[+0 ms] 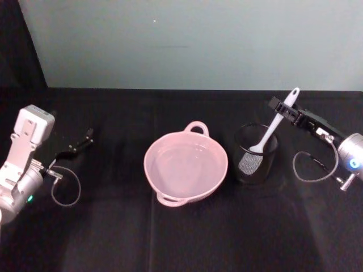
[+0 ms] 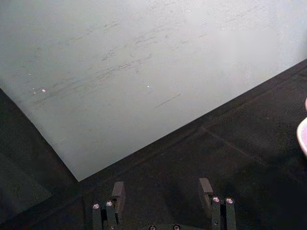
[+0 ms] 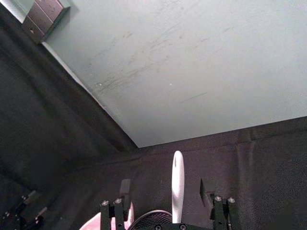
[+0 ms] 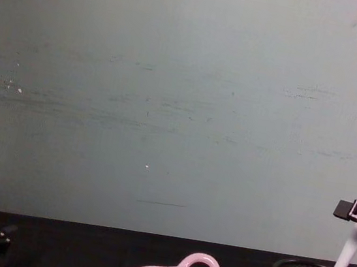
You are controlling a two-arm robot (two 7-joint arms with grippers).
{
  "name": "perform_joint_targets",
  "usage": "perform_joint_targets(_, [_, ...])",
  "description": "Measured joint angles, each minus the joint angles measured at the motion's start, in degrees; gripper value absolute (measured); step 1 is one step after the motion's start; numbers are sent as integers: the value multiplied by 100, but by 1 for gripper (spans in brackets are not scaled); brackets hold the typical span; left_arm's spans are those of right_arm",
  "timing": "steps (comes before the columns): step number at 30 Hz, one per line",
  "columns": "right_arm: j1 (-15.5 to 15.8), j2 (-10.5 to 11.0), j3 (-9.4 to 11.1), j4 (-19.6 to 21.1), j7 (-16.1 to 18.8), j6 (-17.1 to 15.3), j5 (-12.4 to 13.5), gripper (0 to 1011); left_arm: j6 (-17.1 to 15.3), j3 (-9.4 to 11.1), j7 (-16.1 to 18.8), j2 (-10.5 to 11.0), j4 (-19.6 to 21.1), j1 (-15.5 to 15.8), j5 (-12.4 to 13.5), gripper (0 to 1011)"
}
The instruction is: Use the one hand to pick up the spoon and stir the clear water in the bowl.
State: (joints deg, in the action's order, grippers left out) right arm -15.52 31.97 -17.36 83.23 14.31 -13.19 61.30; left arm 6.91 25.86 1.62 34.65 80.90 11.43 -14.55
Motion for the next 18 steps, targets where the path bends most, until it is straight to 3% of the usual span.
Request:
perform_joint_targets(6, [5, 2, 5, 9, -2, -3, -1, 786, 0, 0, 0, 0, 0, 0, 0, 1011])
perform_joint_targets(8, [6, 3, 6, 10, -3, -4, -2, 687, 0, 0, 0, 0, 0, 0, 0, 1011])
perform_joint_targets(18, [11, 7, 12, 17, -9, -8, -5, 404, 0, 0, 0, 0, 0, 0, 0, 1011])
